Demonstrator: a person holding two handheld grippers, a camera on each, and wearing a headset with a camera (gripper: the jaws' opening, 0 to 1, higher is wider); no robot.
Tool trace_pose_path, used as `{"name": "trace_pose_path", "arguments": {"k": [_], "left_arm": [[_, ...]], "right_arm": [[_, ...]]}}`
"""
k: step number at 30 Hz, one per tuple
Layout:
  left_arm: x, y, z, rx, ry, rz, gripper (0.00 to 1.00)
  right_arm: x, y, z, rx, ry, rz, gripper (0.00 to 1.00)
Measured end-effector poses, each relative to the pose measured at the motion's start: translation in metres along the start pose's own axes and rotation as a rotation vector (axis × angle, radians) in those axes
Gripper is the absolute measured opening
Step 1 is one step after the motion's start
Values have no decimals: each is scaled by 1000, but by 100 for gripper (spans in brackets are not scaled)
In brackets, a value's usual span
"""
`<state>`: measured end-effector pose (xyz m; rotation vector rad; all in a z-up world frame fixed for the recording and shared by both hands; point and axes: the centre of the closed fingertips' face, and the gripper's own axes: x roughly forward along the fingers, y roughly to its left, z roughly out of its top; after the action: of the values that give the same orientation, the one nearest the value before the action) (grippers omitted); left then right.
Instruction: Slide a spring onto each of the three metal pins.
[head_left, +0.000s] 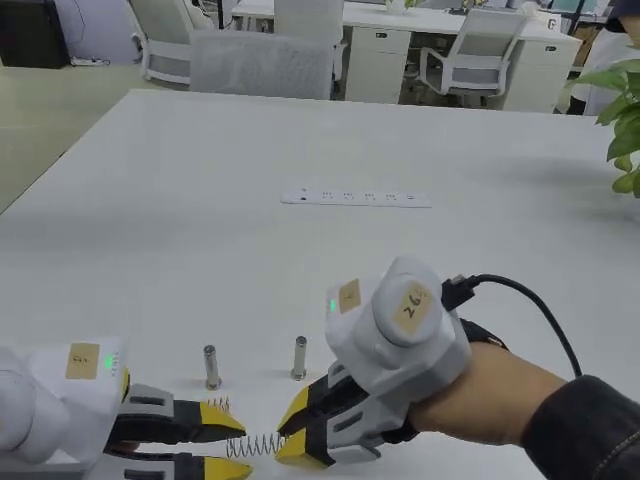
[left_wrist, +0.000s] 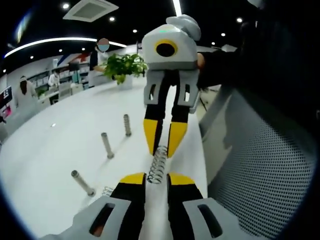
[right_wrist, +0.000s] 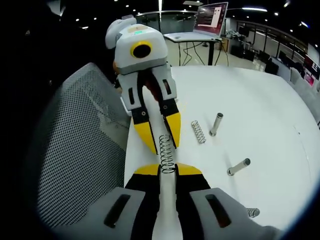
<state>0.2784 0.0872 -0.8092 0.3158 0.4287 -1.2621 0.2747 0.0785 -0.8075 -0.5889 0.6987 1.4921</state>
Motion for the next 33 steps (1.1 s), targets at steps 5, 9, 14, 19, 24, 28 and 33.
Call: {"name": "trace_pose_path", "arguments": {"k": [5,9,14,19,24,28,33], "left_arm": [[1,1,0,13,2,7,3],[0,2,0,10,0,9,3],[0,1,0,4,-4,10,3],[-2,3,2,-2,-12,18,2],[-3,3,3,-2,-12,20,2],[-3,2,4,-6,-16,16,2],[-3,2,7,-6,-27,18,2]], "right_arm": [[-1,2,3,12,-7,6,8],[-6,1,10,16,-28,2,8],[-8,0,17,10,-50,-6,8],[-8,-2,17,8,-53,-15,8],[-8,-2,16,29,-58,-11,8],[-7,-1,18,45,-76,-2,11],[-5,-1,15,48,-65,-2,14]]}}
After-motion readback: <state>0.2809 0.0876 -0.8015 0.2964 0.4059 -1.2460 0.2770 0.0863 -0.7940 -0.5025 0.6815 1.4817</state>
